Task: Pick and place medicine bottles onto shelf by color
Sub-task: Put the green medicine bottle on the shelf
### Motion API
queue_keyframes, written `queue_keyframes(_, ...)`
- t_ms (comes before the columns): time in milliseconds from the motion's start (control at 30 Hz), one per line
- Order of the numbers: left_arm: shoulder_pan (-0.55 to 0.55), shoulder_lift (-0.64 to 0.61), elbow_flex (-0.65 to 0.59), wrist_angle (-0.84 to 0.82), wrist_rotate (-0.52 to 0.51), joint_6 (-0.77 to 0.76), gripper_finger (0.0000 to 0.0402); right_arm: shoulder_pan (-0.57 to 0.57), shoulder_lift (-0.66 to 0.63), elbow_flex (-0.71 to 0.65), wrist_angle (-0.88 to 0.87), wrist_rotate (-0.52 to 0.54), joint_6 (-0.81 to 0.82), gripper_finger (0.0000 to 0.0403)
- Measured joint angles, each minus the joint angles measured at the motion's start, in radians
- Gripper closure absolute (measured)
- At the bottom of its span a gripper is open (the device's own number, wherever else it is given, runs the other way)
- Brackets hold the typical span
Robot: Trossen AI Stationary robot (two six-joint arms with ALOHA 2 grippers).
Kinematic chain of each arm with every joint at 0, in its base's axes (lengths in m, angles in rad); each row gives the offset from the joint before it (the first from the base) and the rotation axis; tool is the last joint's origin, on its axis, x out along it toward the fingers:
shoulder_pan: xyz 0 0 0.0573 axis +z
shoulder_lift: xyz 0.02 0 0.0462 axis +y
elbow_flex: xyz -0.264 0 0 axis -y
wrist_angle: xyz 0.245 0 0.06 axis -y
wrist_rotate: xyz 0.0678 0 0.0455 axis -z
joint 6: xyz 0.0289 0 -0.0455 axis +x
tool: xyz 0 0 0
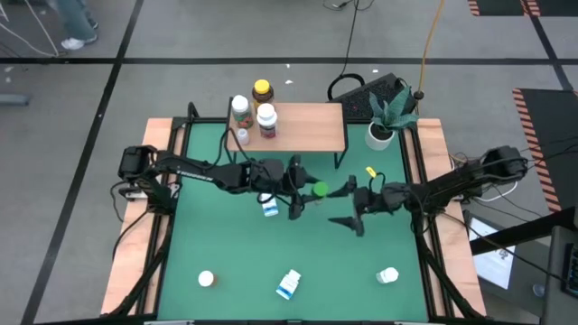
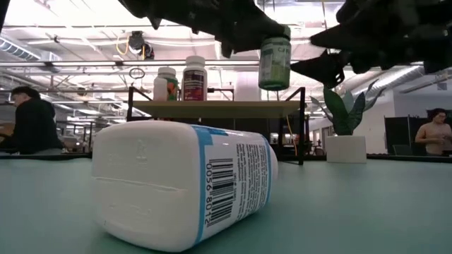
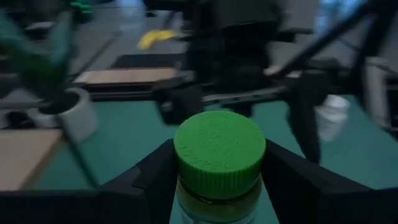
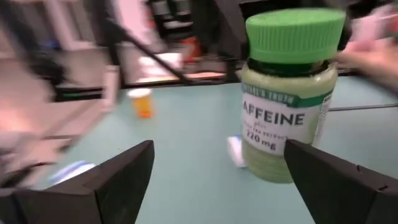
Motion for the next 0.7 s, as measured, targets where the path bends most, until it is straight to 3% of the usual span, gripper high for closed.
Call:
queue_keyframes(100, 0.0, -0.001, 0.0, 0.011, 0.066, 0.02, 0.0199, -0.034, 0.03, -0.024, 0.091, -0.143, 0.04, 0.0046)
queue_keyframes(167, -0.001, -0.002, 0.0, 0.015, 0.072, 0.02, 0.0198, -0.044, 0.06, -0.031, 0.155, -0.173, 0.053, 0.0046)
queue_keyframes(433, -0.005, -0.002, 0.0, 0.035, 0.101, 0.019, 0.0195, -0.071, 0.169, -0.031, 0.229, 0.039, 0.018, 0.0046)
queue_keyframes(700, -0.011, -0.002, 0.0, 0.052, 0.106, 0.028, 0.0194, -0.073, 0.208, -0.023, 0.349, -0.121, 0.026, 0.0046)
